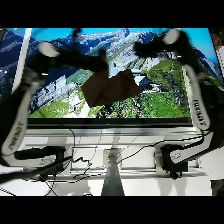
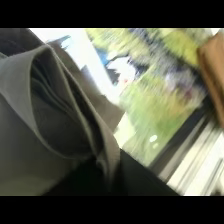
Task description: Fold the clothes and pants, and hang the long-sleeved shirts on hangers.
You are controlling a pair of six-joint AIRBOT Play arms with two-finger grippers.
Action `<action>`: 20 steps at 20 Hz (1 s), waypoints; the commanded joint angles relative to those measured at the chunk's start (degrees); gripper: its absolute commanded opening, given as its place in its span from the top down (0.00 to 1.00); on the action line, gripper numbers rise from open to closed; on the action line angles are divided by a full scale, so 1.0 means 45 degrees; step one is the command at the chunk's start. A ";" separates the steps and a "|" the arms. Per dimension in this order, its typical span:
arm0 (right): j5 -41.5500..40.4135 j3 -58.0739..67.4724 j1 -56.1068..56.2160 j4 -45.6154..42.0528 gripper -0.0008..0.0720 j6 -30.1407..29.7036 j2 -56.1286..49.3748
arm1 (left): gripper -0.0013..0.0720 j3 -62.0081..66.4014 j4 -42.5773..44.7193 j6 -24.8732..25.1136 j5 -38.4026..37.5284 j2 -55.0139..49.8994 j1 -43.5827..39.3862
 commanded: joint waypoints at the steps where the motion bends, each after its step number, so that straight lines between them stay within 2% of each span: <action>1: 0.2759 0.0029 -0.2569 -0.0355 0.97 -0.2123 0.0272 | 0.00 0.0000 -0.1345 0.0000 0.2827 -0.1642 -0.2035; 4: 0.3157 -0.0311 -0.3614 -0.0209 0.97 -0.3487 -0.0049 | 0.01 0.0000 -0.1336 0.0107 0.2200 -0.1613 -0.1991; 6: 0.3075 -0.0845 -0.3934 0.0767 0.95 -0.4022 -0.0384 | 0.01 0.0000 -0.1341 0.0107 0.1792 -0.1350 -0.1457; 7: 0.2662 -0.1234 -0.3963 0.1253 0.65 -0.3988 -0.0539 | 0.01 0.0000 -0.1336 0.0107 0.1535 -0.1209 -0.1117; 8: 0.2322 -0.1583 -0.3886 0.1768 0.26 -0.3769 -0.0695 | 0.01 0.0000 -0.1341 0.0102 0.1161 -0.1054 -0.0709; 9: 0.2084 -0.1885 -0.3740 0.2336 0.11 -0.3444 -0.0942 | 0.01 0.0000 -0.1345 0.0102 0.0743 -0.0933 -0.0335; 15: 0.2064 -0.2293 -0.1404 0.4813 0.07 -0.3021 -0.2992 | 0.02 0.0000 -0.1107 0.0102 -0.1666 -0.0792 0.1438; 16: 0.1962 -0.2293 -0.0884 0.4813 0.07 -0.3031 -0.3177 | 0.05 0.0000 -0.1107 0.0112 -0.1962 -0.0792 0.1608; 17: 0.1753 -0.2283 -0.0335 0.4799 0.07 -0.3094 -0.3332 | 0.16 0.0000 -0.1103 0.0170 -0.2234 -0.0792 0.1734; 18: 0.1496 -0.2283 0.0136 0.4770 0.07 -0.3279 -0.3424 | 0.22 0.0000 -0.1107 0.0461 -0.2511 -0.0792 0.1826; 19: 0.1209 -0.2278 0.0563 0.4745 0.08 -0.3381 -0.3521 | 0.22 0.0000 -0.1103 0.0578 -0.2754 -0.0792 0.1855; 20: 0.1044 -0.2283 0.0889 0.4741 0.13 -0.3381 -0.3604 | 0.22 0.0000 -0.1107 0.0573 -0.2968 -0.0792 0.1885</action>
